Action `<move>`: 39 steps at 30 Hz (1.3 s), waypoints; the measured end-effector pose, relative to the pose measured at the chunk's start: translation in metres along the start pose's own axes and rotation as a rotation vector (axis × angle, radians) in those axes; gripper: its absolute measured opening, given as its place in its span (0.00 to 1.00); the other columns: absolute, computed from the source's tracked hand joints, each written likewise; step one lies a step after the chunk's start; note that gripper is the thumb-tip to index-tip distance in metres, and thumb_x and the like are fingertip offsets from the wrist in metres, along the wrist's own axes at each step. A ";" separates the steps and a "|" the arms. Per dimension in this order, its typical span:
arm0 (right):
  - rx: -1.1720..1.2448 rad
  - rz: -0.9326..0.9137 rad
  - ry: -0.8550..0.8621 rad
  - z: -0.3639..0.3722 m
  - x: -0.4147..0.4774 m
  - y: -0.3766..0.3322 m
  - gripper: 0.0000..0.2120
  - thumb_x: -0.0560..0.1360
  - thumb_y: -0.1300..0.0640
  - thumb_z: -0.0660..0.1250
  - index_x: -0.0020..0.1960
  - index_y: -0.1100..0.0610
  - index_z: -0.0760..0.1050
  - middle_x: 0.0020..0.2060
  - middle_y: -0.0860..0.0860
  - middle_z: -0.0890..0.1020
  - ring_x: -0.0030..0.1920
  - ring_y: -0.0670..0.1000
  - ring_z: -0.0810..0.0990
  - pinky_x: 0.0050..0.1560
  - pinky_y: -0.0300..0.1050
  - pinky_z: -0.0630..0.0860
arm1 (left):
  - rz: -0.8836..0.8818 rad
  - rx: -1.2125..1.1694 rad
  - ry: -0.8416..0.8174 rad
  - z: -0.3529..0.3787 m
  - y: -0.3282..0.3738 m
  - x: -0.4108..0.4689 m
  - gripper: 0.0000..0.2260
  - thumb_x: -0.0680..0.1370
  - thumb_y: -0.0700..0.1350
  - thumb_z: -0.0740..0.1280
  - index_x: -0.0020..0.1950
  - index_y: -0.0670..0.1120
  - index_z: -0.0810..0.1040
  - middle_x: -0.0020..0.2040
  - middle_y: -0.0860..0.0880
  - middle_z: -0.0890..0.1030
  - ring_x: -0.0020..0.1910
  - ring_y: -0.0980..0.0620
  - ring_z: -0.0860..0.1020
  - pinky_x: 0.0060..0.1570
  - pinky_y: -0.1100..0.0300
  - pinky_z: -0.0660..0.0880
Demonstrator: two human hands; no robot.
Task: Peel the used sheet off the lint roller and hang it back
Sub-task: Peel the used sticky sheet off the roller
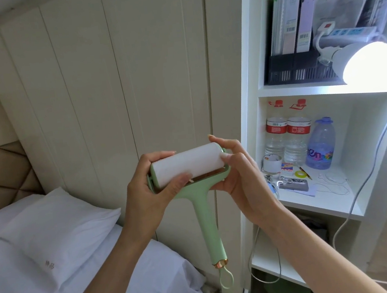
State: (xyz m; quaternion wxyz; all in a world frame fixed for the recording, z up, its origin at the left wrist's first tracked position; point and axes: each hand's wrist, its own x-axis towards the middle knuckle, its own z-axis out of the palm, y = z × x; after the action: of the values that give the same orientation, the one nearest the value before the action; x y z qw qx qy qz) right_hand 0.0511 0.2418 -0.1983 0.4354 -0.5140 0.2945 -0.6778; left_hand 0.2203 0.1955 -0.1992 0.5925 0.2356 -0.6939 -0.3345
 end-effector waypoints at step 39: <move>0.047 0.061 -0.060 -0.004 -0.002 -0.007 0.16 0.72 0.59 0.62 0.58 0.52 0.77 0.56 0.59 0.76 0.50 0.59 0.81 0.47 0.56 0.82 | 0.015 0.077 0.079 -0.010 -0.001 0.007 0.20 0.61 0.59 0.73 0.49 0.56 0.75 0.50 0.53 0.79 0.50 0.52 0.78 0.44 0.54 0.79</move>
State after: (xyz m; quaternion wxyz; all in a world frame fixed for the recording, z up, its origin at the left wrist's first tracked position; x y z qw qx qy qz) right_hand 0.0456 0.2466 -0.1943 0.4762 -0.5149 0.2808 -0.6552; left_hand 0.2288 0.1879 -0.1943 0.6124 0.2659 -0.6842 -0.2935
